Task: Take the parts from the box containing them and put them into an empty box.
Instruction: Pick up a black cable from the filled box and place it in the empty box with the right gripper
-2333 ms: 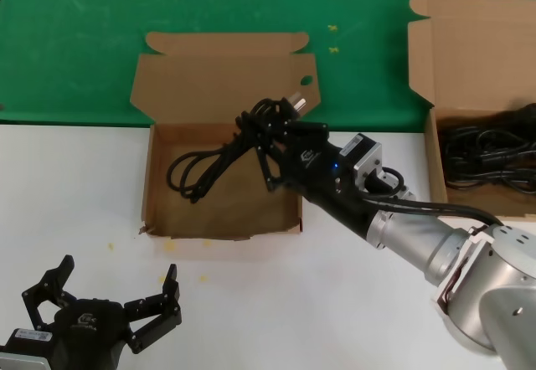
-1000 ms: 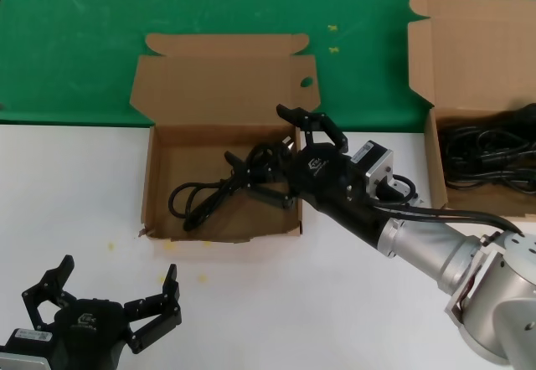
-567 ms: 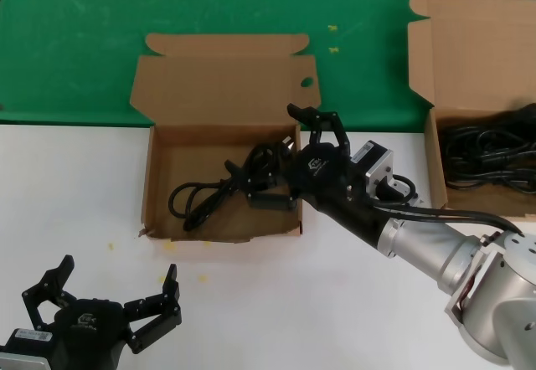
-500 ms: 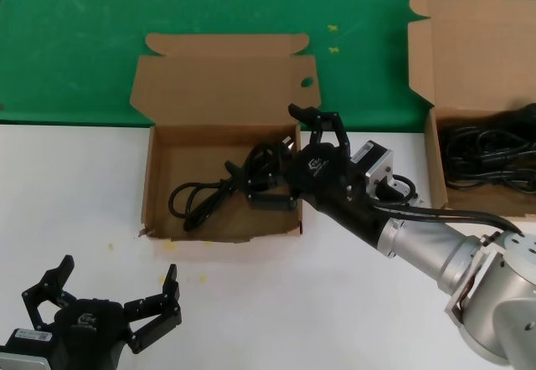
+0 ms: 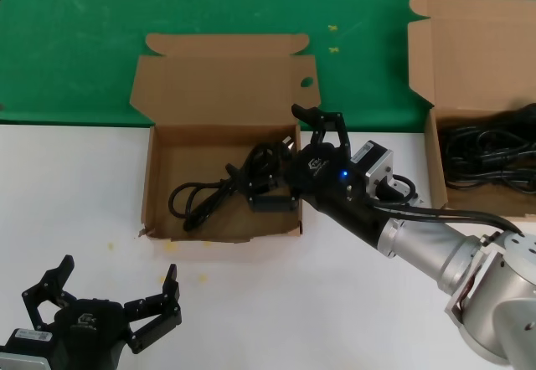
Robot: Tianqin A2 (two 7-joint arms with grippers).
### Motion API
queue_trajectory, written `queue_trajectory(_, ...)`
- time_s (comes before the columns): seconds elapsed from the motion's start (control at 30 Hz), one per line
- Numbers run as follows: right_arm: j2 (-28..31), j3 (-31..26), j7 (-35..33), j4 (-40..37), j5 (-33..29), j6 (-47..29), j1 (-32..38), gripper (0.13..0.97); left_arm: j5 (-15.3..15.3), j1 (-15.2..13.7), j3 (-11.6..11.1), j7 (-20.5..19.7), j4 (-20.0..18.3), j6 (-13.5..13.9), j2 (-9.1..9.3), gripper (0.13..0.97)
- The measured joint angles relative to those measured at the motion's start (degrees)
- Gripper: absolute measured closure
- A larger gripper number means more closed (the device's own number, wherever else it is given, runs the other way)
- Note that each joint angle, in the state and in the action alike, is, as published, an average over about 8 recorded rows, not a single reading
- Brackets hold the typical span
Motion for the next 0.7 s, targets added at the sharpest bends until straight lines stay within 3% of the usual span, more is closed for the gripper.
queue_trajectory(0.33, 0.3, 0.2, 0.5, 0.9, -0.2, 0.7, -0.9, 0.129, 0.0, 0.0, 0.0, 0.0, 0.0, 0.0, 0.00, 0.132)
queue_trajectory(0.7, 2.1, 1.5, 4.8, 7.6, -1.8, 5.6, -7.7, 0.129, 0.0, 0.0, 0.0, 0.0, 0.0, 0.0, 0.00, 0.132)
